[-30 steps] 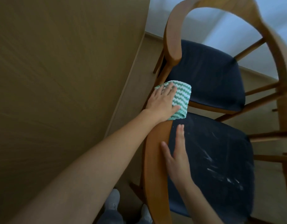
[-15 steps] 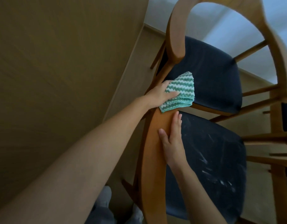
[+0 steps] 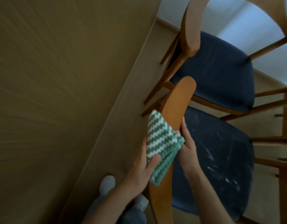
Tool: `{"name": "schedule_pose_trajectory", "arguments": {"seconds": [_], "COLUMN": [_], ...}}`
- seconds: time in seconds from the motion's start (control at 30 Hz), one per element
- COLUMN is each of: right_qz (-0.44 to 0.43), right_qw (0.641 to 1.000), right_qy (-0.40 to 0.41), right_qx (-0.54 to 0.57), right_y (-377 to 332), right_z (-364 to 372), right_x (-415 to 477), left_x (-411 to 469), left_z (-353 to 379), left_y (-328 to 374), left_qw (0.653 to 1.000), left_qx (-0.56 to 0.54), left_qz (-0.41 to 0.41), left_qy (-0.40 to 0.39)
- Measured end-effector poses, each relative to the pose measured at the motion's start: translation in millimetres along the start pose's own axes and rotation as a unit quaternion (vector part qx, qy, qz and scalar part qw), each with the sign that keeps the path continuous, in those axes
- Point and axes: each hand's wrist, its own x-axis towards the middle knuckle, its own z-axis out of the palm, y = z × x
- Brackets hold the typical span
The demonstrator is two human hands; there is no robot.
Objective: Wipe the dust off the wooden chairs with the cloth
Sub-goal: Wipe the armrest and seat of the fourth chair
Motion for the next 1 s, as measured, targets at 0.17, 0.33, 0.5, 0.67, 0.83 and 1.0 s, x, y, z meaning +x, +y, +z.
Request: {"name": "schedule_pose_trajectory", "arguments": {"seconds": [0.17,0.33,0.5,0.67,0.83,1.0], "right_qz": [0.010,-0.021,-0.019,-0.006,-0.012,-0.005], "right_qw": [1.000,1.000,1.000,1.000,1.000,1.000], "right_qy": [-0.001,-0.006,-0.014,-0.010,-0.003,-0.012], "right_qx": [0.005,-0.005,0.005,0.014,0.019,0.028], "right_y": [2.7,-1.4,-2.9,-3.6,1.1,8.9], "right_z": [-4.7,-7.9,-8.2,-6.2,-8.5,-10.6], "right_x": [0.7,-0.3,-2.1,-4.0,-19.3,-43.9], "left_x": [-20.2,59.3,176.5,202.4,133.7,30.2], "left_z": [5.6,-7.3,-3.4,4.0,-9.2,1.0], "left_y": [-8.1,31.7,73.7,82.6,54.8,5.6], "left_qw": [0.997,0.998,0.997,0.994,0.994,0.998], "left_qx": [-0.071,-0.055,0.080,0.096,0.073,0.033], "left_qz": [-0.023,0.001,0.024,0.053,0.078,0.040], "left_qy": [0.014,0.003,0.005,-0.009,-0.008,0.025]}}
